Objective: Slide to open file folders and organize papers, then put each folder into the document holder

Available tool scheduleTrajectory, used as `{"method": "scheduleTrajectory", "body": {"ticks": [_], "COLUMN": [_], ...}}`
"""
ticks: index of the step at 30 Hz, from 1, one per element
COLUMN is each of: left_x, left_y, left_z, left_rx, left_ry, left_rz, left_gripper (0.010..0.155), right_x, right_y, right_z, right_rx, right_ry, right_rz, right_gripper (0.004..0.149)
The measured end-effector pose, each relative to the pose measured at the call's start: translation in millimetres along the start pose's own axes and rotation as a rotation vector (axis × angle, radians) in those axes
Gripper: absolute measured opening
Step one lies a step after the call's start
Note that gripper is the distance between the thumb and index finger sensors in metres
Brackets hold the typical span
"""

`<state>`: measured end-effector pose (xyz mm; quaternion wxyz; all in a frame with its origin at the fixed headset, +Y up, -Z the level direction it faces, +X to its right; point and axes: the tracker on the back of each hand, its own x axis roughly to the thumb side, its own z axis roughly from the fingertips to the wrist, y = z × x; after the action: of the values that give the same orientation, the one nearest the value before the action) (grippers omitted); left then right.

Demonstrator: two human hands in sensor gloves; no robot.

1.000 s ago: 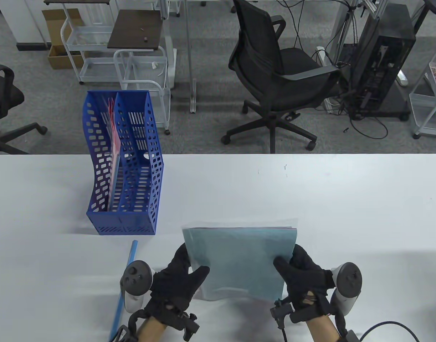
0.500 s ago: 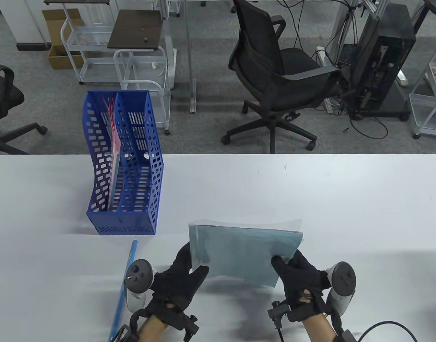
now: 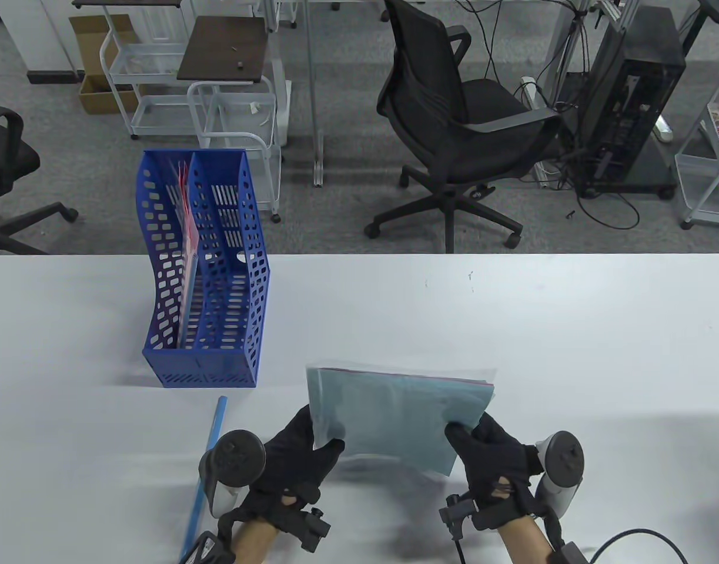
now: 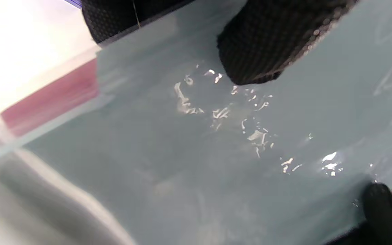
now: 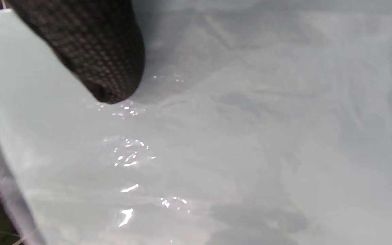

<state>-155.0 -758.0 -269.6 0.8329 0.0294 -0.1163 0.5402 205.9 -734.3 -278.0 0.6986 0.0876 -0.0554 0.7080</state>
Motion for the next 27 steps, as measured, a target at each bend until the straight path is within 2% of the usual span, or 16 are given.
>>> {"method": "scheduleTrajectory", "body": {"ticks": [3,5,10,16,19,23,27], "left_x": [1,2,-2,1,3,2,2], "left_y": [5,6,4,-3,-10,-9,-6], "left_z": [0,-1,-4,-5,-5,-5,-6], "left_rx": [0.031,0.008,-0.201,-0.264,-0.249,-0.192,-0.233], "left_ry": [-0.046,-0.091,-0.066,-0.065,-0.072,-0.051,-0.078], "left_rz": [0.018,0.047,0.101,-0.060,-0.098,-0.042,0.034], "left_gripper": [0.056,0.058,0.083,0.097,0.091,0.066,0.061], "right_x": [8,10,12,16,18,22,25], "right_y": [1,0,-9,-16,-14,-13,-12], "right_z": [0,1,0,2,3,3,3], "right_rx": [0.040,0.041,-0.006,-0.101,-0.105,-0.079,-0.074], "right_ry": [-0.037,-0.040,-0.033,-0.024,-0.033,-0.063,-0.077], "right_rz": [-0.001,-0.023,-0.031,-0.037,-0.031,0.019,0.049], "right_gripper": [0.041,0.041,0.041,0.042,0.043,0.044,0.043]}}
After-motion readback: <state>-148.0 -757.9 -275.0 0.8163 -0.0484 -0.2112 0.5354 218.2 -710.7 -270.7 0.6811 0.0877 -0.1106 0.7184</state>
